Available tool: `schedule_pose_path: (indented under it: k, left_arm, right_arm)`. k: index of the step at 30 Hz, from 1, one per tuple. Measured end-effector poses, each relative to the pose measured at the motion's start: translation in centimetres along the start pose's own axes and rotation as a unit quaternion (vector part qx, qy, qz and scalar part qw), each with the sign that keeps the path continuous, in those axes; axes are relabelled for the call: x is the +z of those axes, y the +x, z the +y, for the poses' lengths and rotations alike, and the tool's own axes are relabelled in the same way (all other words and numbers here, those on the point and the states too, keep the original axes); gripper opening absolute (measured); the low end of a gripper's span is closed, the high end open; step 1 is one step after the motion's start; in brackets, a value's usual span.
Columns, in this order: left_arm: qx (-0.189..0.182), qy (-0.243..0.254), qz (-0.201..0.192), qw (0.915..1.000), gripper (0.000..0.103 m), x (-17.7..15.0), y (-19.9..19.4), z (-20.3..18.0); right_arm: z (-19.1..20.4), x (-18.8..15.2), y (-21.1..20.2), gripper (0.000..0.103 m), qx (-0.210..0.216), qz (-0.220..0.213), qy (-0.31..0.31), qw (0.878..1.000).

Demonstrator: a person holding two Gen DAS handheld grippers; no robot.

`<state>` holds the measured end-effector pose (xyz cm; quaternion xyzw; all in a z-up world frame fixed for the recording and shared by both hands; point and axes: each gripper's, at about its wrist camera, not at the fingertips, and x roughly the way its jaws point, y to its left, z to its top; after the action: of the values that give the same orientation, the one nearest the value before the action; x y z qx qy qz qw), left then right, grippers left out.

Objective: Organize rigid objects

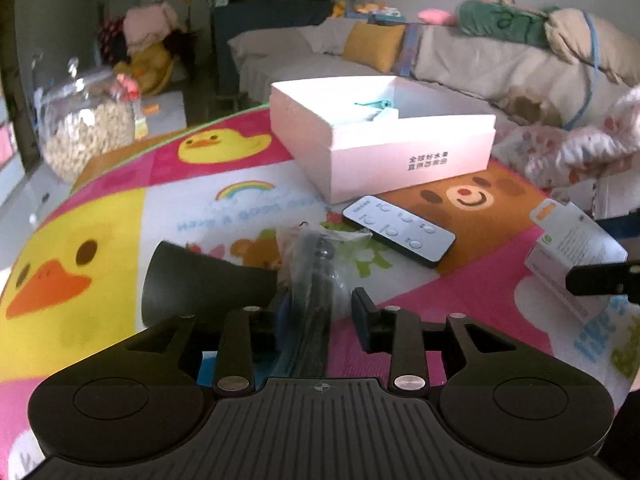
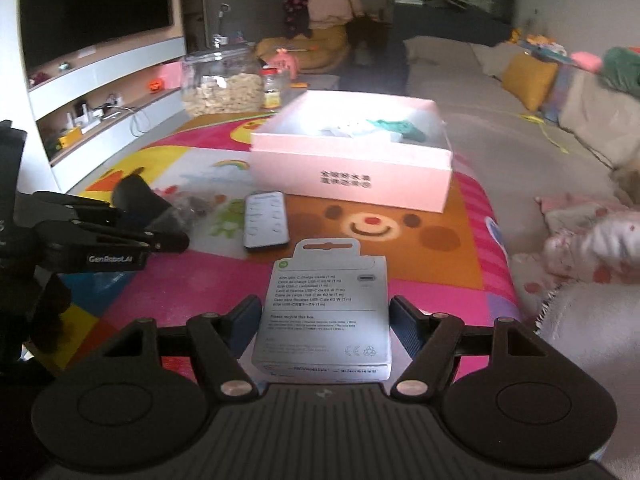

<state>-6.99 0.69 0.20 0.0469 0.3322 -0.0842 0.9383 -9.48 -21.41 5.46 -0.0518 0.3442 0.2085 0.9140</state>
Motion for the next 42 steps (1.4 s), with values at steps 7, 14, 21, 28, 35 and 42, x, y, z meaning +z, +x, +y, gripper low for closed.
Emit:
schedule_pose_path:
  k: [7, 14, 21, 28, 35, 42]
  left_arm:
    - [-0.055, 0.006, 0.029, 0.9981, 0.026, -0.4, -1.8, -0.8]
    - [-0.068, 0.0, 0.037, 0.997, 0.027, -1.2, -2.5, -1.4]
    - [-0.065, 0.005, 0.026, 0.9975, 0.023, -1.4, -2.9, -1.9]
    - [-0.107, -0.026, -0.012, 0.9939, 0.022, 0.6, -4.6, -1.1]
    - [-0.11, -0.018, -0.111, 0.9875, 0.023, 8.4, -6.1, -0.6]
    - [-0.133, -0.054, -0.158, 0.9769, 0.024, 18.0, -1.2, 0.6]
  right_arm:
    - [-0.3, -0.9, 0.7, 0.071, -0.004, 0.012, 0.007, 1.0]
    - [-0.1, -1.1, 1.6, 0.071, -0.008, 0.022, 0.011, 1.0]
    - [0.2, -1.1, 1.3, 0.07, -0.013, 0.007, 0.0, 1.0]
    - [-1.0, 0.3, -0.9, 0.07, 0.028, -0.026, 0.034, 0.999]
    - [-2.2, 5.4, -3.4, 0.07, 0.004, -0.129, 0.053, 0.99]
    - [-3.0, 12.9, -0.4, 0.07, -0.033, -0.202, 0.061, 0.977]
